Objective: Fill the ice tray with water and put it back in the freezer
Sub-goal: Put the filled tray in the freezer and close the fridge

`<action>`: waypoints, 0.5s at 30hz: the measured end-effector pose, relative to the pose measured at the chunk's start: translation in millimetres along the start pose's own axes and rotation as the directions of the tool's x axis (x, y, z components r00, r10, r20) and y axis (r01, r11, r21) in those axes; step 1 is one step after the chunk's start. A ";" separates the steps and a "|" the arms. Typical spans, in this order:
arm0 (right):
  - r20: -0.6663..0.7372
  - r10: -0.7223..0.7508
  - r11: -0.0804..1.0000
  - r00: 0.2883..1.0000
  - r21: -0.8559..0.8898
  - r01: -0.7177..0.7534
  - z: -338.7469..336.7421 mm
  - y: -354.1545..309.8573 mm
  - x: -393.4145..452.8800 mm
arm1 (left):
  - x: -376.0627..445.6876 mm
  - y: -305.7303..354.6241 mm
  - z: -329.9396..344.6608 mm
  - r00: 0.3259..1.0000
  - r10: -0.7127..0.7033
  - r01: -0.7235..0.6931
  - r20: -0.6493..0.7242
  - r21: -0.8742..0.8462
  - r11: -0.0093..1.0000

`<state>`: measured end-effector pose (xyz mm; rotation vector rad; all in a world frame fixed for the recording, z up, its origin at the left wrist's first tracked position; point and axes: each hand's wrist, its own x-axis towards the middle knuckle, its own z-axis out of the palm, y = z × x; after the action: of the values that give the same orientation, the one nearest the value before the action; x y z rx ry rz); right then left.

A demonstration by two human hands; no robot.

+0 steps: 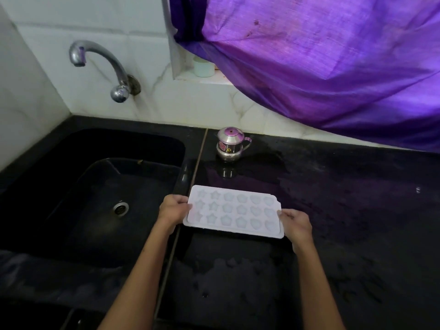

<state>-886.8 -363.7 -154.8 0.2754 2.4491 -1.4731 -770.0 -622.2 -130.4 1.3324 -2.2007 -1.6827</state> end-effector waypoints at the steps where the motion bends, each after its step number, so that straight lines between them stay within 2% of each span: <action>1: 0.006 -0.010 1.000 1.000 -0.010 0.010 2.0 -0.7 -1.2 | -2.1 -2.7 -2.9 1.000 -0.006 0.006 -0.016 -0.009 1.000; 8: 0.099 -0.136 0.989 0.986 -0.047 0.141 24.3 -22.4 -25.1 | -34.5 -33.8 -47.9 0.994 -0.038 0.020 -0.102 -0.169 0.985; 15: 0.279 -0.293 0.948 0.914 -0.038 0.316 72.8 -70.0 -82.6 | -109.2 -72.5 -124.8 0.951 -0.033 -0.080 -0.308 -0.348 0.934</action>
<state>-820.0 -462.6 -102.2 -0.3221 2.3947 -1.4081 -594.5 -646.5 -93.0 1.3523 -1.6387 -1.6309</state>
